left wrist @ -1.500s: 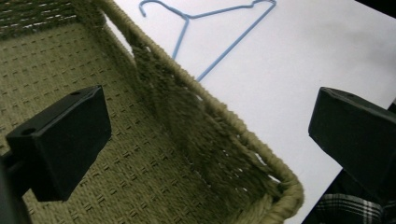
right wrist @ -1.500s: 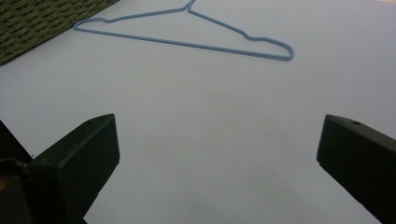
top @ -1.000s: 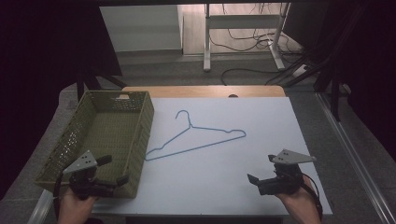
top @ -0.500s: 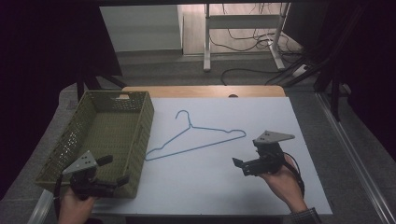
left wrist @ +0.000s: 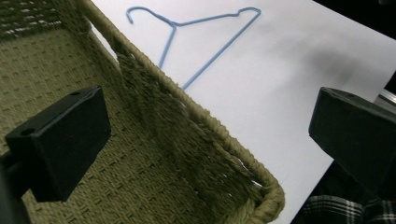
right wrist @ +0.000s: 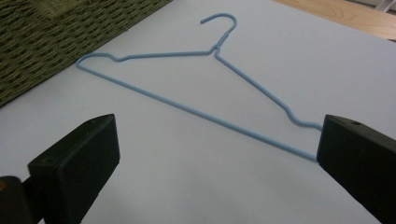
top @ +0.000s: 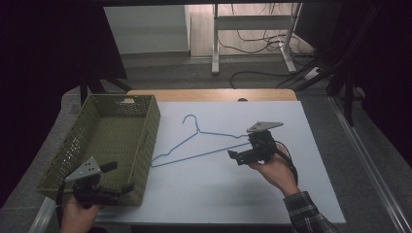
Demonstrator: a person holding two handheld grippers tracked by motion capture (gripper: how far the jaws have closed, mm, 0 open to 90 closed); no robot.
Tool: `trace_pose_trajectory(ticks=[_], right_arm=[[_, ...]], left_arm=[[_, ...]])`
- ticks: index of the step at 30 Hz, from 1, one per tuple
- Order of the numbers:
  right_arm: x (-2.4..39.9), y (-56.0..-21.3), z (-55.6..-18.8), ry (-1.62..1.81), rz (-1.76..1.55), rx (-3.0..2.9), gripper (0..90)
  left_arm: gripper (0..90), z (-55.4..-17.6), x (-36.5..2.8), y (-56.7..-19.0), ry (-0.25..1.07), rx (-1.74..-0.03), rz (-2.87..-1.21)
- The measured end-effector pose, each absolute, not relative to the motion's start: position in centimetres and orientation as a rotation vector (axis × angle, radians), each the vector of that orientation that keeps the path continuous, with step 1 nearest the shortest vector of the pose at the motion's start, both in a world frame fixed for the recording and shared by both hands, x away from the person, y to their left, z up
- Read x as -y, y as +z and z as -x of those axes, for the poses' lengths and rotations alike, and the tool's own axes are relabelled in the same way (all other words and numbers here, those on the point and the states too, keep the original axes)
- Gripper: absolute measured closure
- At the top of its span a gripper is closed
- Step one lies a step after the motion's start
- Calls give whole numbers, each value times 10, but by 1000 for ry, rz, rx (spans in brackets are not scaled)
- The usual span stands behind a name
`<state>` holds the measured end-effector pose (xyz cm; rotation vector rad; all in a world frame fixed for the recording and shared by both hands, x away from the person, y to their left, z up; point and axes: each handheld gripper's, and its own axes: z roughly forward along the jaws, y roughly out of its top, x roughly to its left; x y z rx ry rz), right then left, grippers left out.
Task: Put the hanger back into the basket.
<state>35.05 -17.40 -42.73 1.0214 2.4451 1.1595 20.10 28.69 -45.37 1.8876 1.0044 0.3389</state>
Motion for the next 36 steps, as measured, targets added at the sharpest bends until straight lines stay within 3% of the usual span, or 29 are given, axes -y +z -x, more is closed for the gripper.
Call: trace_pose_trajectory(ticks=[12, 36], right_arm=[[148, -440, -387, 1111, -1026, -2465, 0], [99, -456, -439, 1057, -1018, -2475, 141]], left_arm=[[0, -200, -285, -452, 371, -1029, -1914], [1, -201, -282, -453, 406, -1036, -1970]])
